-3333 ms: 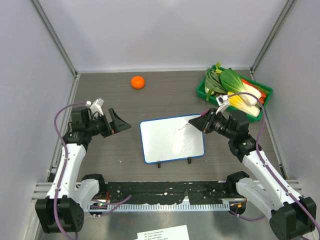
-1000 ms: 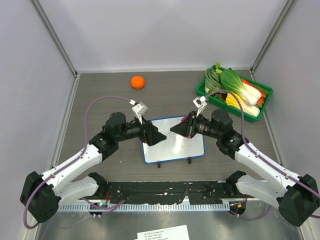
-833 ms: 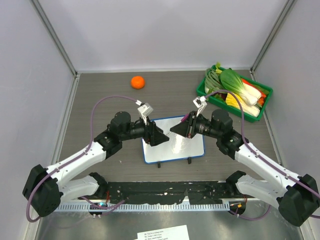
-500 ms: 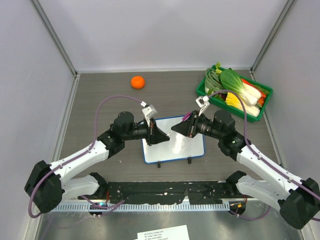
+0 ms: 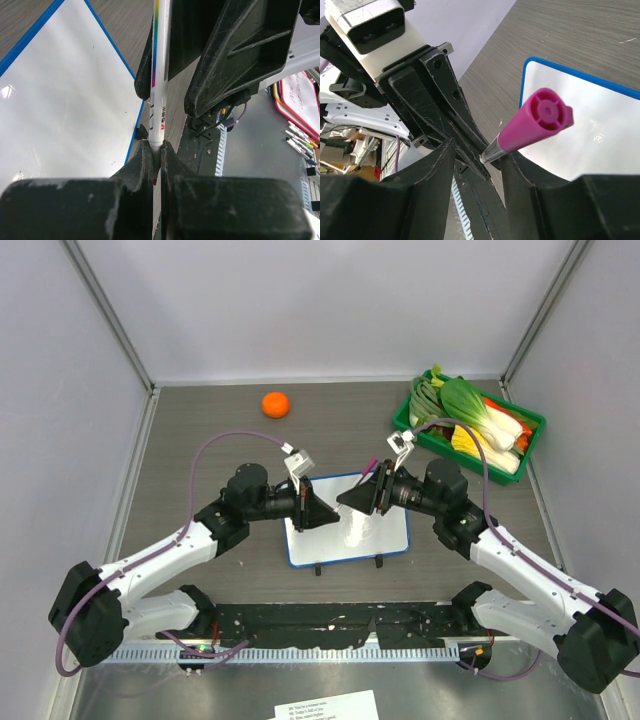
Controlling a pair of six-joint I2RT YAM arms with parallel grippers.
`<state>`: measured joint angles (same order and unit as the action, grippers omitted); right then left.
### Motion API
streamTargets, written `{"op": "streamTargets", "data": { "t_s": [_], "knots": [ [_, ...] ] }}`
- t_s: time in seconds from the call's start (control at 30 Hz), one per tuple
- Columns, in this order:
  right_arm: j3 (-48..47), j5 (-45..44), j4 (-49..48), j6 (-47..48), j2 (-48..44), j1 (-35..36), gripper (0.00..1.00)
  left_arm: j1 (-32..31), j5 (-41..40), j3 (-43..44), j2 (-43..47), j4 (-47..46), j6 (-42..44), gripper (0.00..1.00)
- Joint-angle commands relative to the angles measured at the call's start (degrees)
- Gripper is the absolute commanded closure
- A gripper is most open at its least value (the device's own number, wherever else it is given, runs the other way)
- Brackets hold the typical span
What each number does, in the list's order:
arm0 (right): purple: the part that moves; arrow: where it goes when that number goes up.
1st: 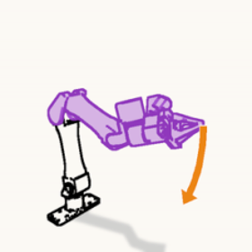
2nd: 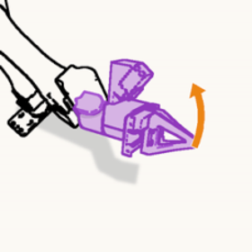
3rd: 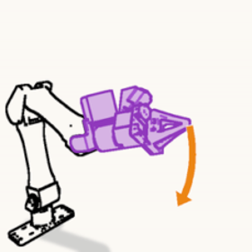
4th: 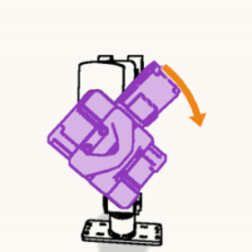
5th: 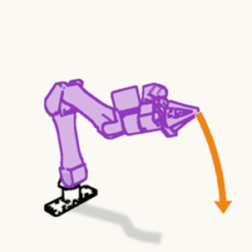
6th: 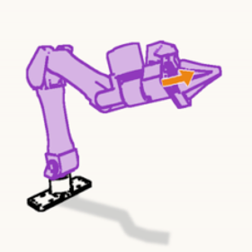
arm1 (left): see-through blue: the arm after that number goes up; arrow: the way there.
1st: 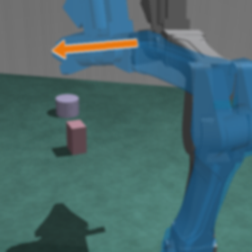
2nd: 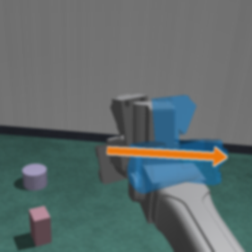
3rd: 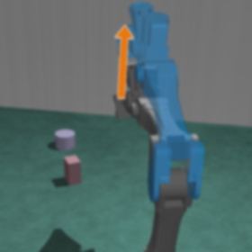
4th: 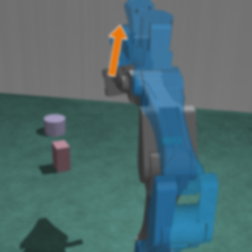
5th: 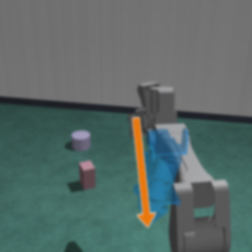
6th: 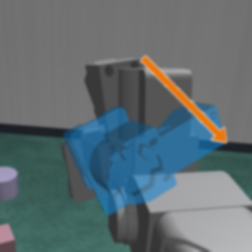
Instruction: Write a sentence on the whiteboard
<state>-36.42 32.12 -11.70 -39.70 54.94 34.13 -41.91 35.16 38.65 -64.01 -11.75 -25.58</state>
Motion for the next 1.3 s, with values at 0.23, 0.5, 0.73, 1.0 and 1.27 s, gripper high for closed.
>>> {"op": "streamTargets", "data": {
  "t_s": [0.23,0.5,0.73,1.0,1.27],
  "knots": [
    [-0.05,3.92,-3.24,0.15,0.17,0.41,0.54,0.07,-1.32,2.22,1.25,-1.61,-0.26,1.00],
    [1.27,4.79,-4.37,-0.02,1.48,0.76,0.62,0.07,-1.32,1.51,1.52,-2.49,-0.43,1.00],
    [1.71,3.31,-4.99,-0.46,0.61,0.85,0.66,0.07,-1.06,1.42,1.61,-2.05,-0.35,1.00],
    [2.24,0.93,-6.66,-2.04,-0.36,0.85,0.57,0.07,0.52,1.25,1.69,-2.84,-0.96,1.00],
    [2.41,1.37,-7.28,-2.83,0.78,0.85,0.69,-0.01,0.88,0.90,1.69,-3.11,-1.40,1.00]
  ]
}}
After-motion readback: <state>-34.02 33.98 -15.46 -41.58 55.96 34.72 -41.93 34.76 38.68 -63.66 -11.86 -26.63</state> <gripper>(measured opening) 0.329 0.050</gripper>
